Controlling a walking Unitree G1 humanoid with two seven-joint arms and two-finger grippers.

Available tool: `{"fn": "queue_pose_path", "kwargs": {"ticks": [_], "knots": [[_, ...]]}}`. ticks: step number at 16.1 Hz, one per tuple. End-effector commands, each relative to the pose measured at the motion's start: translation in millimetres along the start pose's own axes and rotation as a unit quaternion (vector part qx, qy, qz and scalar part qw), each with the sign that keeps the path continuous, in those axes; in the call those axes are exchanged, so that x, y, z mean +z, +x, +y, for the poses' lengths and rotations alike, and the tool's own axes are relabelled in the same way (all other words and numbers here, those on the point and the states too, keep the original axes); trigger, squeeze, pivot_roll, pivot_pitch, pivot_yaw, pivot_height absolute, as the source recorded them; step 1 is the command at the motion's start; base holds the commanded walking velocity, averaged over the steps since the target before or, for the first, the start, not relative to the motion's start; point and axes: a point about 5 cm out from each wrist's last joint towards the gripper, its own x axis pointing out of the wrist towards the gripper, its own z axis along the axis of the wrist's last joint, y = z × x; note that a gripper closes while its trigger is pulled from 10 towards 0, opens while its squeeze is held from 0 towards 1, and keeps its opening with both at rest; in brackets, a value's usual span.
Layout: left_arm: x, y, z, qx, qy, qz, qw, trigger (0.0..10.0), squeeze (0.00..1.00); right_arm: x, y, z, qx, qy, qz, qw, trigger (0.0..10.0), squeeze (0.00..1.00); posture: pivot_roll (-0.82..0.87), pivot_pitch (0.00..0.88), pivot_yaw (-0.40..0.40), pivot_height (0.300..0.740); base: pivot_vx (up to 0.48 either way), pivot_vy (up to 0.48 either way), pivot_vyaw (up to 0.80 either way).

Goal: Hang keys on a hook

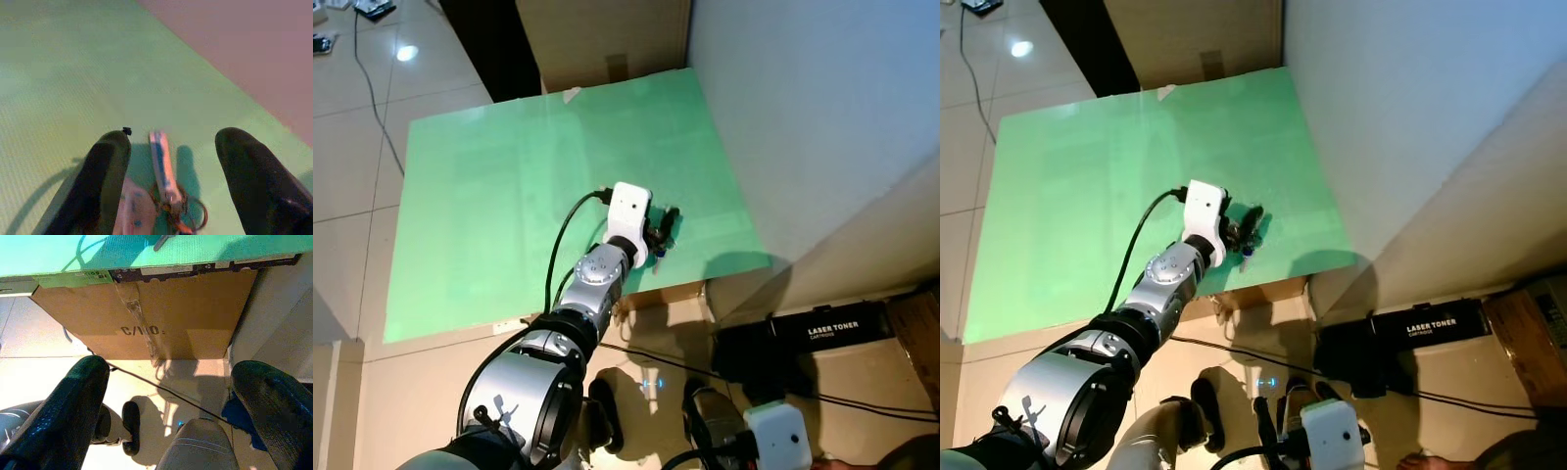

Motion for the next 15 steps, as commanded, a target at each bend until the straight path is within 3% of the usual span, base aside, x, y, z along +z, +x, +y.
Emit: {"fn": "queue_pose_path", "kwargs": {"ticks": [1, 3, 7, 8, 12, 15], "knots": [[-15, -4.3, -0.7, 0.002, 0.004, 0.033, 0.999, 10.0, 1.00, -8, -4.3, 4.4, 0.001, 0.008, 0.016, 1.000, 10.0, 0.00, -0.43, 0.335, 0.130, 0.740, 0.000, 0.000, 0.00], [-21, -8.1, 10.5, 0.037, 0.017, 0.056, 0.998, 10.0, 1.00, -9, -5.4, 6.2, 0.007, 0.011, 0.015, 1.000, 10.0, 0.00, -0.43, 0.347, 0.127, 0.740, 0.000, 0.000, 0.00], [-10, -3.5, 19.3, 0.072, -0.024, 0.049, 0.996, 10.0, 1.00, -11, -11.5, 6.6, 0.010, 0.007, 0.018, 1.000, 10.0, 0.00, -0.44, 0.368, 0.115, 0.740, 0.000, 0.000, 0.00], [-11, -3.3, 17.6, 0.073, -0.027, 0.056, 0.995, 10.0, 0.00, -13, -11.9, 8.2, 0.010, 0.008, 0.020, 1.000, 10.0, 0.00, -0.44, 0.373, 0.116, 0.740, 0.000, 0.000, 0.00], [-28, -8.1, 13.8, 0.079, -0.054, 0.097, 0.991, 10.0, 0.00, -25, -11.2, 10.1, 0.008, 0.012, 0.030, 0.999, 10.0, 0.00, -0.45, 0.383, 0.121, 0.740, 0.000, 0.000, 0.00], [-36, -11.1, 12.4, 0.100, -0.052, 0.115, 0.987, 10.0, 0.00, -31, -15.3, 6.5, 0.000, 0.011, 0.038, 0.999, 10.0, 0.00, -0.48, 0.398, 0.116, 0.740, 0.000, 0.000, 0.00]]}}
